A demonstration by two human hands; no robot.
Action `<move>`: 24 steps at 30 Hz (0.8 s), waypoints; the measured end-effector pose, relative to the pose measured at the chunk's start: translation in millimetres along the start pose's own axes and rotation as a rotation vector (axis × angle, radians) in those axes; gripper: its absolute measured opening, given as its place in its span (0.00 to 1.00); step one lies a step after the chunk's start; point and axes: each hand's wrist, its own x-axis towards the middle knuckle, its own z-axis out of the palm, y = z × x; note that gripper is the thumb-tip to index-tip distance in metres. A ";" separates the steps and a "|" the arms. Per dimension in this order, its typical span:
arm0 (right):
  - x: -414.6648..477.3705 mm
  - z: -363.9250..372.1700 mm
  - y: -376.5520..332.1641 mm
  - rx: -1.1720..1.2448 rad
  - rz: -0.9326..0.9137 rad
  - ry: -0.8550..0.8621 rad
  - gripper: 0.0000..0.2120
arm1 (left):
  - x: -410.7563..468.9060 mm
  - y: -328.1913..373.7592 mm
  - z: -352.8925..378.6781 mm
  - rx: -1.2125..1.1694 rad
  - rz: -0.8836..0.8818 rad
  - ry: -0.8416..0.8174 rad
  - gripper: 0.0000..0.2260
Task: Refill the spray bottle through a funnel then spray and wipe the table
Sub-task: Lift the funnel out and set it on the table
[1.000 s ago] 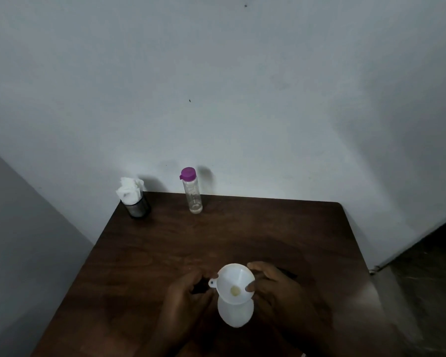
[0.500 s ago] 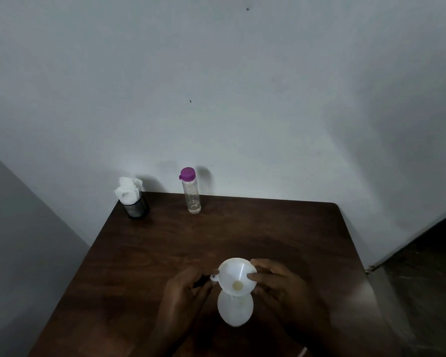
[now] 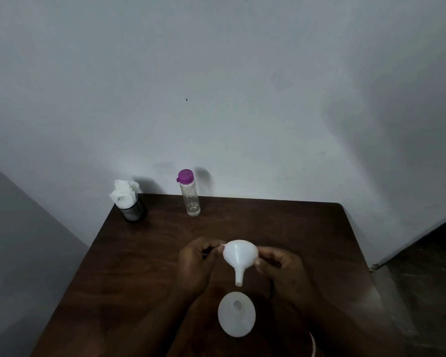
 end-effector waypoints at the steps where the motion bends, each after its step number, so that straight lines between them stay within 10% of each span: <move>1: 8.2 0.8 -1.9 0.042 0.042 0.014 0.12 | 8.8 -2.0 2.7 -0.024 -0.023 -0.009 0.05; 24: 246.4 47.5 75.4 -0.307 0.179 0.283 0.10 | 188.0 -122.4 80.8 0.124 -0.415 0.089 0.09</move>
